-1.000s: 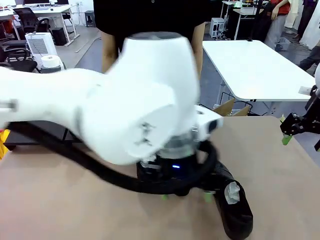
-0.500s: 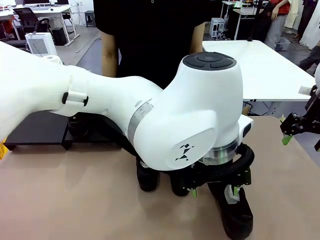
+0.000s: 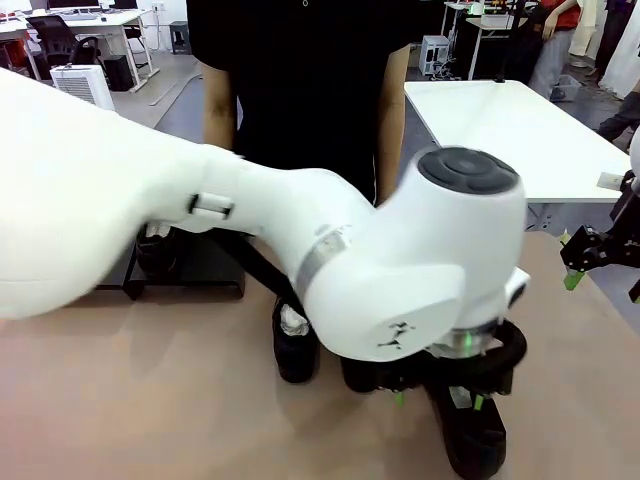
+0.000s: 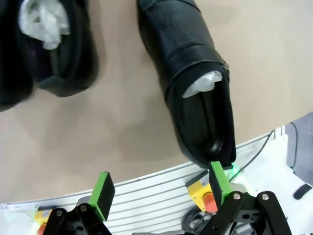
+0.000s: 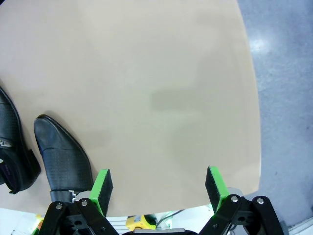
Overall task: Organize the shoes by placing them on the stand.
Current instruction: Place the Shoe from the middle of the table onto the Shoes Stand.
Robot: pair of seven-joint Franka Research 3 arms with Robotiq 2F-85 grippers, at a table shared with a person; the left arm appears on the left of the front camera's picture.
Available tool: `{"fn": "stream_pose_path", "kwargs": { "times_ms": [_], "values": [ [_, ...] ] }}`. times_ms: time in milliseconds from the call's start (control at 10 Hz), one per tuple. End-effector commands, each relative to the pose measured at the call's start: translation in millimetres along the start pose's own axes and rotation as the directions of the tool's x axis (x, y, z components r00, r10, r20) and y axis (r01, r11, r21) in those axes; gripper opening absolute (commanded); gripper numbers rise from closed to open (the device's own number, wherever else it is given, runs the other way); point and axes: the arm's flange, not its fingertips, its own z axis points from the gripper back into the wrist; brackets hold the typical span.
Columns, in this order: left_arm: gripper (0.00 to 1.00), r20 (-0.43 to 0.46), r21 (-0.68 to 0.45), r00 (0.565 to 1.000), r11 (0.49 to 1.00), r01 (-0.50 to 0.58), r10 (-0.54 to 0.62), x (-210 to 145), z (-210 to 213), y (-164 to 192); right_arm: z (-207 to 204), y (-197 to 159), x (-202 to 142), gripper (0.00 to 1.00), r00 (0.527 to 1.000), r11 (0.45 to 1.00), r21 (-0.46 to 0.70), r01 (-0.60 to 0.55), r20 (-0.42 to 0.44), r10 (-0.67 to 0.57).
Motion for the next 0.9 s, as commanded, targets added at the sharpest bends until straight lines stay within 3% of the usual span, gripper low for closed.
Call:
{"fn": "stream_pose_path", "kwargs": {
  "times_ms": [0,200,800],
  "values": [
    [1.0,0.02,0.027,1.0,1.0,-0.012,0.011,8.2,-10.7,-35.2,-0.1,-1.3,-2.7,1.0,1.0,1.0,-0.005,-0.018,0.003,0.018],
    [1.0,0.034,0.077,0.992,0.99,-0.12,0.118,9.9,-23.6,-40.2,-0.1,-1.3,-2.7,1.0,1.0,1.0,-0.005,-0.018,0.003,0.018],
    [1.0,0.004,0.081,0.981,0.977,-0.195,0.195,12.2,-46.4,-28.1,-0.1,-1.3,-2.7,1.0,1.0,1.0,-0.005,-0.018,0.003,0.018]
  ]
}}
